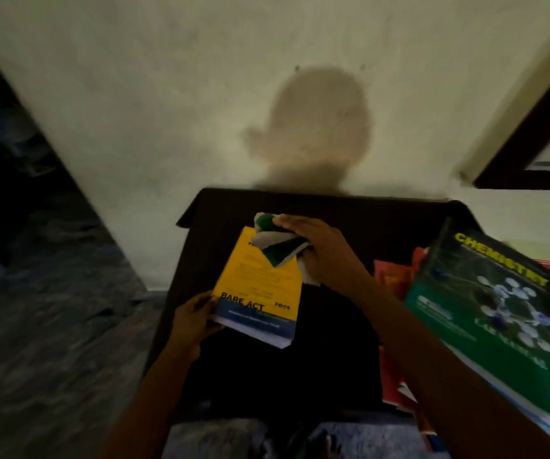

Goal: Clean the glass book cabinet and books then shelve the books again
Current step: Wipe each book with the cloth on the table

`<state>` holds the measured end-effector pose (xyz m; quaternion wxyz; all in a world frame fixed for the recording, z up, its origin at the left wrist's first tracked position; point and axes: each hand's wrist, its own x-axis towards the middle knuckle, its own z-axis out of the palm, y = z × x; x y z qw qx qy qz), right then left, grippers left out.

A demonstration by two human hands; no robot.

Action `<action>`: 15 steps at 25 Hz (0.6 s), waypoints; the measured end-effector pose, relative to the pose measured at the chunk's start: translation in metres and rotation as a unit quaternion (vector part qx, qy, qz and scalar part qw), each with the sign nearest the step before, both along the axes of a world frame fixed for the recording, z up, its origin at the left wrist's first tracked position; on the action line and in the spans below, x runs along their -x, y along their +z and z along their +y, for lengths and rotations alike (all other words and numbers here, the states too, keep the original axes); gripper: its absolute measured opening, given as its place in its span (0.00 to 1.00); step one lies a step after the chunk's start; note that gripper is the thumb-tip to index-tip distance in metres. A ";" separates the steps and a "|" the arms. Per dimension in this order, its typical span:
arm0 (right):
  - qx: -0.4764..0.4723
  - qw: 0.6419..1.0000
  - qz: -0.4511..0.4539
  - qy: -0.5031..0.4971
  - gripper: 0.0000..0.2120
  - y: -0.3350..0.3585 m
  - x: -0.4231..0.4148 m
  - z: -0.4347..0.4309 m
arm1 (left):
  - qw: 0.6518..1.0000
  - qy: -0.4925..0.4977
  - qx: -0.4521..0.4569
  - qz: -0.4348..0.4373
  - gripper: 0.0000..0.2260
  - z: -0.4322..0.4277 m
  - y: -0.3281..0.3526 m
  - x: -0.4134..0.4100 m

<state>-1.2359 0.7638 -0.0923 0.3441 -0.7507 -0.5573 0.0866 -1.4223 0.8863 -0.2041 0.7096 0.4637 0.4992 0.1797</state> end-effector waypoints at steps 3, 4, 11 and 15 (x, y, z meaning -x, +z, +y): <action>0.032 0.999 0.035 0.026 0.27 -0.036 0.016 0.027 | 0.999 0.040 -0.012 0.015 0.09 -0.012 -0.009 0.042; 0.037 0.998 0.049 0.018 0.26 -0.049 0.018 0.036 | 0.999 0.042 -0.014 0.022 0.08 -0.014 -0.014 0.050; 0.110 0.993 0.012 -0.032 0.25 -0.129 0.006 0.089 | 0.988 0.139 0.059 -0.014 0.05 -0.037 -0.031 0.071; 0.056 0.986 -0.141 0.067 0.20 -0.153 0.035 0.073 | 0.988 0.131 0.082 -0.029 0.06 -0.033 -0.030 0.073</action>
